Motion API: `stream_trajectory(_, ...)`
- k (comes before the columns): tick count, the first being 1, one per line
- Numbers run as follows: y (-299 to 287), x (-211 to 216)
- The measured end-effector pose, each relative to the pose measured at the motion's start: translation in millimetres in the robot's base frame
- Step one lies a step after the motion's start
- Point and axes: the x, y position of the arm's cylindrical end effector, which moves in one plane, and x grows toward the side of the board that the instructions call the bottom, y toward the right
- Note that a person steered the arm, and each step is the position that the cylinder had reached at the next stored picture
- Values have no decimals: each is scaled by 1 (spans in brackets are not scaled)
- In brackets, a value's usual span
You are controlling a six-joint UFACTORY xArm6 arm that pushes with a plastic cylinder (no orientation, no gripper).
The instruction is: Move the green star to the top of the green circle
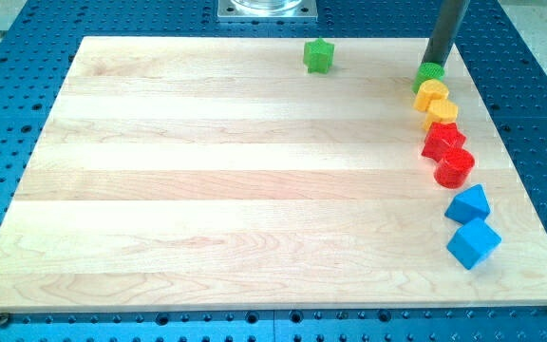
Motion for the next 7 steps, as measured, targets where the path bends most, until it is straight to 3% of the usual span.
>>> stream_trajectory(1,-41,-2)
stream_trajectory(3,-232,33)
stream_trajectory(4,-255,9)
stream_trajectory(5,-205,-28)
stream_trajectory(7,-105,-21)
